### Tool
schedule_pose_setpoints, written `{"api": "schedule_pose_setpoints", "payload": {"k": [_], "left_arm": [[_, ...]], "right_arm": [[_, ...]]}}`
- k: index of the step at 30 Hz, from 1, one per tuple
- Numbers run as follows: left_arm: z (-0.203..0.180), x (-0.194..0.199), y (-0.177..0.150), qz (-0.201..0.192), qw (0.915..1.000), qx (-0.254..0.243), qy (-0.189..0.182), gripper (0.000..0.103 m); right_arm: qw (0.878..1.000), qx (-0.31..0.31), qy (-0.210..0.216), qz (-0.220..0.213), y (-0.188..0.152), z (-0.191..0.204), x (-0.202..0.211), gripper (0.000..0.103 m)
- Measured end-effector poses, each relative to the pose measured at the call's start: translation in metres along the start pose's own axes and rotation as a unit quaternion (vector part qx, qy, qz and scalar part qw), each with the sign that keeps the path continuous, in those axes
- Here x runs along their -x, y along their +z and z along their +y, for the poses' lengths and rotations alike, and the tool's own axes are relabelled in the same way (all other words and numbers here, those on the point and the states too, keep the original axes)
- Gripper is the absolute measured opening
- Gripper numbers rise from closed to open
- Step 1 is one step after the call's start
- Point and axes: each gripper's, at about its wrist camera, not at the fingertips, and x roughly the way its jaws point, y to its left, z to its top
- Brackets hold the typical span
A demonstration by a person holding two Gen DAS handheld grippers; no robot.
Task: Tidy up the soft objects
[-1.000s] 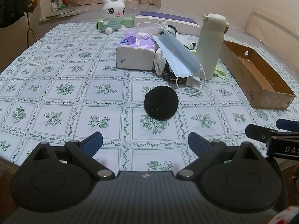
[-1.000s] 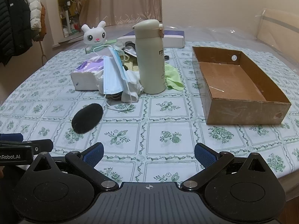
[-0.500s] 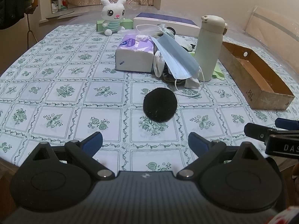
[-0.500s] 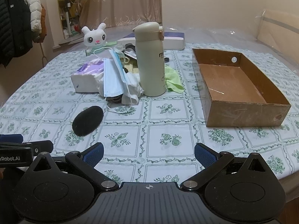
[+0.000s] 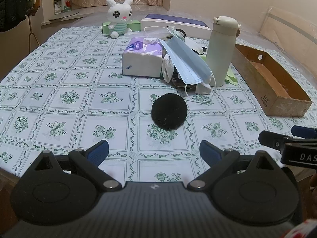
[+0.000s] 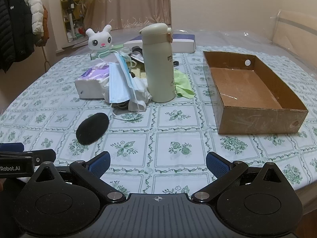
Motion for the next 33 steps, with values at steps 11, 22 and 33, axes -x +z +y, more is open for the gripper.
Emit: {"api": "schedule_pose_setpoints", "payload": {"k": [11,22,33], "left_arm": [[-0.0002,0.0003,-0.0008,0.0,1.0,0.001,0.0,0.097],[0.0036,-0.0003,-0.0033,0.0,1.0,0.006,0.0,0.097],[0.0042,-0.0007,-0.0036,0.0,1.0,0.006,-0.001,0.097]], "right_arm": [[1.0,-0.002,0.0,0.0,-0.0018,-0.0018,-0.0009,0.102],[1.0,-0.001,0.0,0.001,-0.0031,-0.0019,-0.0022,0.102],[1.0,-0.002,0.0,0.002,-0.0028,-0.0018,-0.0026,0.102]]}}
